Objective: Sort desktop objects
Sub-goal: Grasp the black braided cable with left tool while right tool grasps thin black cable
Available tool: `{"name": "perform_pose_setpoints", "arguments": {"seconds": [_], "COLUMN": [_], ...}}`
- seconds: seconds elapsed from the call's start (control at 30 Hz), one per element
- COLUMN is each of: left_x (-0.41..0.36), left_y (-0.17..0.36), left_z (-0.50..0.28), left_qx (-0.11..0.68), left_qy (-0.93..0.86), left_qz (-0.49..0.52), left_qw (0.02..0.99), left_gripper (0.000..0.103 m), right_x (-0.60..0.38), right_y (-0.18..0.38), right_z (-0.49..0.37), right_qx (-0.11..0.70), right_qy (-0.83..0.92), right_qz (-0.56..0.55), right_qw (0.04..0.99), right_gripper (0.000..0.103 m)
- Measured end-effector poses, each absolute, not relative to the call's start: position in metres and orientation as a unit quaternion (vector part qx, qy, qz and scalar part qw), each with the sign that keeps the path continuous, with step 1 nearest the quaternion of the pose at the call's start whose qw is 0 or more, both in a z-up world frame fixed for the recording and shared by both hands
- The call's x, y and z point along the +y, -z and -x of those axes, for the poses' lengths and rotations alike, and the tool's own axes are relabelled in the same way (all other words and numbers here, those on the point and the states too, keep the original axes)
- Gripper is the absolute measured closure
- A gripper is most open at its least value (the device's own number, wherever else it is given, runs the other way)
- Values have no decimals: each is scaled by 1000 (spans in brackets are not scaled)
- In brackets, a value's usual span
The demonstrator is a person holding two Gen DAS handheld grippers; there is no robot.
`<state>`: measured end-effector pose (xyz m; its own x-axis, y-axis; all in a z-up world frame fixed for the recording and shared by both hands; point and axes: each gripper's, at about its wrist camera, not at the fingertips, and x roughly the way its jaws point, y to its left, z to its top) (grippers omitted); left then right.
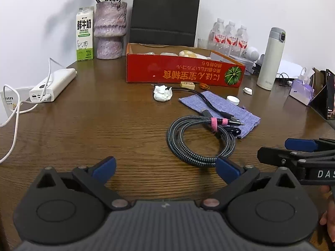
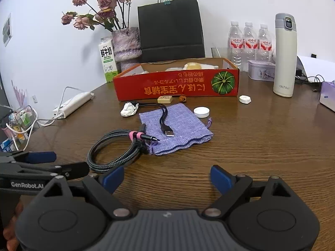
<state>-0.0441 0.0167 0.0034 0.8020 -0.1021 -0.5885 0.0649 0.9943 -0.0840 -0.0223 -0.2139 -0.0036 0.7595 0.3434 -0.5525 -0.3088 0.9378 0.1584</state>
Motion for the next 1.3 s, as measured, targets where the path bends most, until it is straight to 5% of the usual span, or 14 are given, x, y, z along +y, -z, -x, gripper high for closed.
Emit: {"name": "perform_pose_setpoints", "arguments": {"seconds": [0.33,0.47,0.63,0.77,0.9,1.03,1.1,1.3], "left_x": [15,16,6,-13,-13,2,9,39], "left_y": [-11,-17,-11,-4,-3,-13,-23,-58], "left_z": [32,2,-33,-36,-20,3,9,21], "left_qx": [293,309,338,329,320,302,294,253], "left_qy": [65,81,104,125,128,101,78,52], "left_qz": [23,26,-2,-65,-69,-55,-50,-8], "left_qw": [954,947,935,934,936,946,951,966], "left_gripper": [1,26,27,79,82,82,82,84], "right_x": [-217,-218,-206,-193,-168,-157,-156,-162], "right_y": [3,-9,-22,-23,-8,4,4,-14], "right_z": [18,5,-33,-68,-95,-95,-91,-76], "right_qx": [307,291,289,311,348,339,333,321], "right_qy": [-160,-157,-150,-178,-188,-185,-184,-195], "right_qz": [-39,-33,-8,-21,23,43,52,16], "right_qw": [937,943,945,933,918,921,923,927], "right_gripper": [16,22,38,51,68,72,89,91]}}
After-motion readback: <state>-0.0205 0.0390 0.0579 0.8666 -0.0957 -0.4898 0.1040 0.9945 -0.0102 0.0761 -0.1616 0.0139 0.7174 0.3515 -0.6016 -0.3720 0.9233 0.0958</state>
